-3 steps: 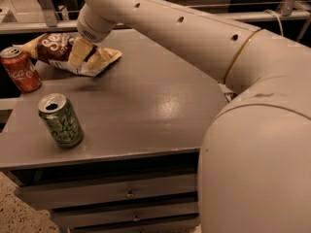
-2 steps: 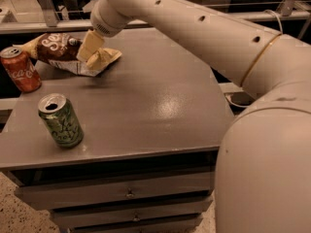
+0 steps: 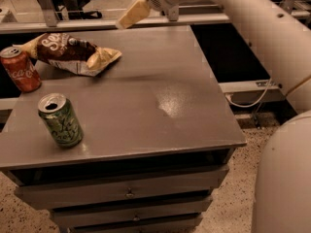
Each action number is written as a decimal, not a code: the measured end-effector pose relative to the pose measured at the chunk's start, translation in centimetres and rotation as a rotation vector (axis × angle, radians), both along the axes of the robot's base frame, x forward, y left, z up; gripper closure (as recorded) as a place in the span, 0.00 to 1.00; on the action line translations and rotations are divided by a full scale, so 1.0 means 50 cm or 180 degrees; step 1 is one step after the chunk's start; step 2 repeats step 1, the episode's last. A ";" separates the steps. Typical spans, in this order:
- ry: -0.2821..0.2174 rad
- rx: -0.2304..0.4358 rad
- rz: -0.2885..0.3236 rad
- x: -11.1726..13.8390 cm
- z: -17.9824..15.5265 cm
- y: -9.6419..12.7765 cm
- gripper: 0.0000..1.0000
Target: Move brown chip bag near coke can
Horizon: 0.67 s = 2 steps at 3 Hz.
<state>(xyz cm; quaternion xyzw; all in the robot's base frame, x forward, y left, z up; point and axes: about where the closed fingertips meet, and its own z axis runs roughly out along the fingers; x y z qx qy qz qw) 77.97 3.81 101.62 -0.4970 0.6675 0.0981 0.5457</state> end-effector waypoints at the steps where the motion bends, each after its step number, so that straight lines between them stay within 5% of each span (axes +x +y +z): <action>1: -0.0197 0.0066 -0.0010 0.006 0.064 -0.020 0.00; 2: -0.0197 0.0066 -0.0010 0.006 0.064 -0.020 0.00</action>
Offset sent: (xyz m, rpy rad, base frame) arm 0.0000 0.0000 0.0000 0.0000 0.0000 0.0000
